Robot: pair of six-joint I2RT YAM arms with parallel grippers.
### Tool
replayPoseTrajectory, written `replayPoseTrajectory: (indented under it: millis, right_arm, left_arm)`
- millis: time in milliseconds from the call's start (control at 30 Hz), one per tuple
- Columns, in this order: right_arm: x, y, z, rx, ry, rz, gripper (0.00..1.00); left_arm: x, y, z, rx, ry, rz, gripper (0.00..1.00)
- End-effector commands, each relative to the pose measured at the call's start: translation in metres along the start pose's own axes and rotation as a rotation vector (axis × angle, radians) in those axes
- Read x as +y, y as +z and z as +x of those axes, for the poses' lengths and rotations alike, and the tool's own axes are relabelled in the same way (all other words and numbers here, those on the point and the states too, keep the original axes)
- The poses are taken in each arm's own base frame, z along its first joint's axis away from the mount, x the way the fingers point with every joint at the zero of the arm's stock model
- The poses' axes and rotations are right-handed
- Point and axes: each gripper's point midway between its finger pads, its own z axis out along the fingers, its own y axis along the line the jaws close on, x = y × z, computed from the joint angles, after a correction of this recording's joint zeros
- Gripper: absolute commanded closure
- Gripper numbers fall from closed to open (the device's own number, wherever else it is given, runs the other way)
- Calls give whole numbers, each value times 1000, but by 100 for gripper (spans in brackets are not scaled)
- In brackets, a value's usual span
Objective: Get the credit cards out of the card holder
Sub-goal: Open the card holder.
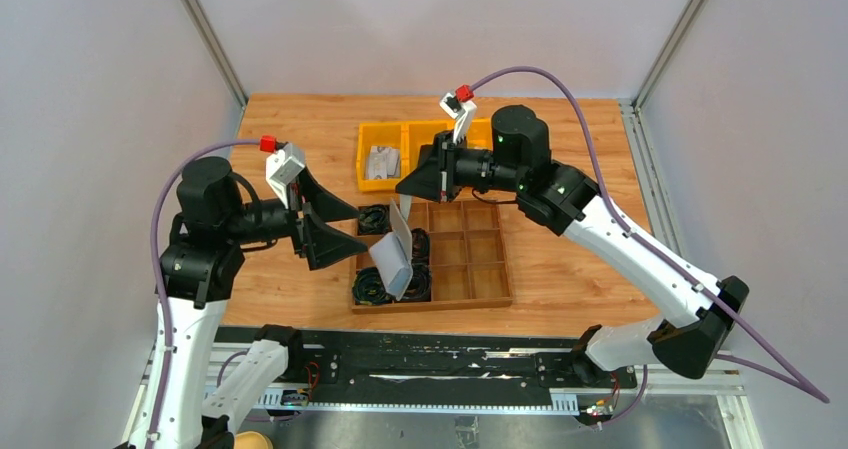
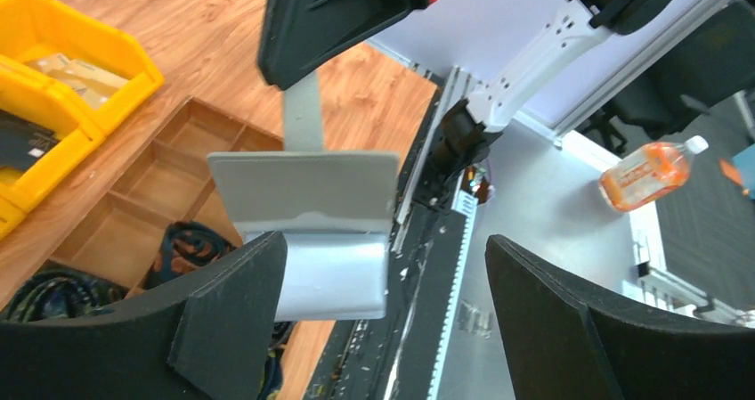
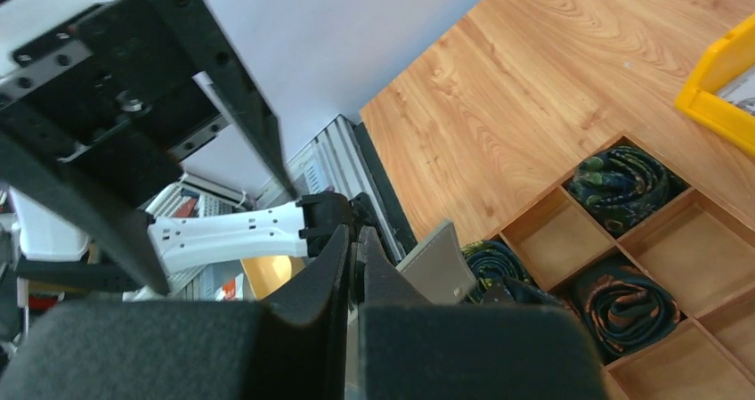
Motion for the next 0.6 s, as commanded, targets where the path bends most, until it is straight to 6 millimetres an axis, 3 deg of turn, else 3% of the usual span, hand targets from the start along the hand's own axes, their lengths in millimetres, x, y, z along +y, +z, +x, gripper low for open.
replayPoseTrajectory:
  millis: [0,233,567]
  right_arm:
    - [45,-18,-18,-19,-99,-139,100]
    - [69,-22,-21,0,-134,-222,100]
    - [109,-4,-9,54,-174,-326,100]
  left_arm:
    - [17,-2,21,66,135,-41,11]
    - [20,0,36,93,146,3,8]
    - [19,-1,39,93,213,11,0]
